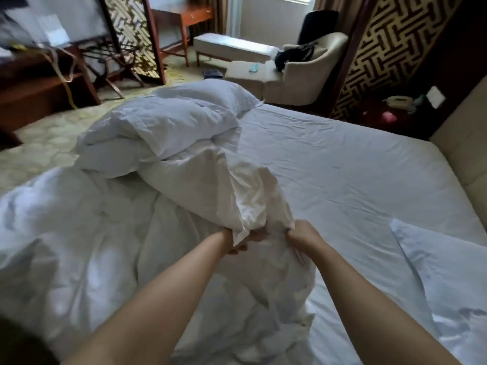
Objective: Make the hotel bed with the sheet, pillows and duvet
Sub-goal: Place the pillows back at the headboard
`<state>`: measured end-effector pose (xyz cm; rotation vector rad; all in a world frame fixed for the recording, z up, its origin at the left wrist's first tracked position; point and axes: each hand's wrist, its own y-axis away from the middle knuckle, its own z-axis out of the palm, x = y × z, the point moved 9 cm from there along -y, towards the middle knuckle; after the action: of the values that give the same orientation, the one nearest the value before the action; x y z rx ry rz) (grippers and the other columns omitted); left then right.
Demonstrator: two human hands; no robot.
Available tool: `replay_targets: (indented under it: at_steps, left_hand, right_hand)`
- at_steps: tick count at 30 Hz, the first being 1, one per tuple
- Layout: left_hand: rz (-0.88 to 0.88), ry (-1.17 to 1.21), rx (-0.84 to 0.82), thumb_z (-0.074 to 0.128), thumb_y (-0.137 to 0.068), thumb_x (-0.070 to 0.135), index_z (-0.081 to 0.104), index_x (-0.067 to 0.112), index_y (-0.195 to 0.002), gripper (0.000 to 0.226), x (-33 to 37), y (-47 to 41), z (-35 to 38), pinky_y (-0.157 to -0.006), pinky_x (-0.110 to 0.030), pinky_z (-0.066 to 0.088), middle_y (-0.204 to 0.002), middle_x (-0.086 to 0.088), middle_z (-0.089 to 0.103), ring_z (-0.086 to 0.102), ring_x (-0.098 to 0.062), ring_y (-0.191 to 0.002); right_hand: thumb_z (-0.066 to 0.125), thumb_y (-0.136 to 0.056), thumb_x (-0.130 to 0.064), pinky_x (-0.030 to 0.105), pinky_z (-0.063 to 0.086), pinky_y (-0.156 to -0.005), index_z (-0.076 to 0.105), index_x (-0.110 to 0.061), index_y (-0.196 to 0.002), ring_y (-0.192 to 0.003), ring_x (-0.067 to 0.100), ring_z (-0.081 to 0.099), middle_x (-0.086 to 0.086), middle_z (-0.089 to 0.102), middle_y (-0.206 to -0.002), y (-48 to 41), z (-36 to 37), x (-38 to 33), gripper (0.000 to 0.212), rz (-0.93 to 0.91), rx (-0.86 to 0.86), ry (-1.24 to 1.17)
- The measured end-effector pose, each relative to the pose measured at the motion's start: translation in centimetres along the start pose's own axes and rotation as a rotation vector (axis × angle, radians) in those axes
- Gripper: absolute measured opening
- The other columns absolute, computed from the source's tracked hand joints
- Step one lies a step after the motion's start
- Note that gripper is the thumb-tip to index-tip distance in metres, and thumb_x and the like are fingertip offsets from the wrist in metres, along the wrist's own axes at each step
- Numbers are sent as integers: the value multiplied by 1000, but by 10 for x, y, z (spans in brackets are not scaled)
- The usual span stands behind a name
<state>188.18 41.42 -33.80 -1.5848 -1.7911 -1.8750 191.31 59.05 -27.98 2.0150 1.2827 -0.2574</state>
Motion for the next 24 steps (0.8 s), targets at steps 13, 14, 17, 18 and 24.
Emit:
replay_targets:
  at_steps: [13, 14, 17, 18, 24]
  left_hand:
    - [-71, 73, 513, 46, -88, 9, 55, 18, -71, 21, -118, 94, -224, -60, -23, 39, -92, -9, 66, 54, -20, -78]
    - [-46, 128, 557, 49, -86, 12, 58, 20, -77, 15, -126, 106, -246, -66, -24, 42, -92, -6, 66, 56, -20, -79]
    - [35, 296, 680, 53, -88, 14, 59, 19, -101, 15, -163, 141, -320, -64, -24, 44, -84, 1, 61, 58, -18, -79]
    - [58, 351, 706, 52, -89, 13, 57, 18, -104, 16, -176, 153, -346, -60, -23, 43, -82, 2, 58, 57, -18, -77]
    - [192, 467, 781, 52, -90, 13, 53, 15, -118, 28, -237, 219, -511, -69, -29, 49, -98, -3, 60, 60, -15, -83]
  right_hand:
    - [66, -84, -17, 28, 47, -91, 36, -15, -148, -110, 21, 56, 10, 54, -131, 11, 165, -238, 70, -303, -313, -87]
    - [64, -86, -18, 28, 48, -87, 37, -14, -147, -106, 20, 57, 10, 54, -131, 13, 181, -258, 66, -312, -293, -119]
    - [62, -87, -20, 33, 47, -96, 42, -12, -144, -116, 21, 55, 12, 53, -137, 23, 228, -326, 61, -359, -191, -249]
    - [62, -86, -21, 38, 46, -101, 43, -13, -143, -121, 22, 54, 12, 52, -138, 28, 244, -349, 60, -370, -145, -296]
    - [59, -87, -16, 36, 45, -99, 43, -12, -141, -110, 16, 53, 8, 51, -134, 56, 331, -495, 56, -412, 19, -577]
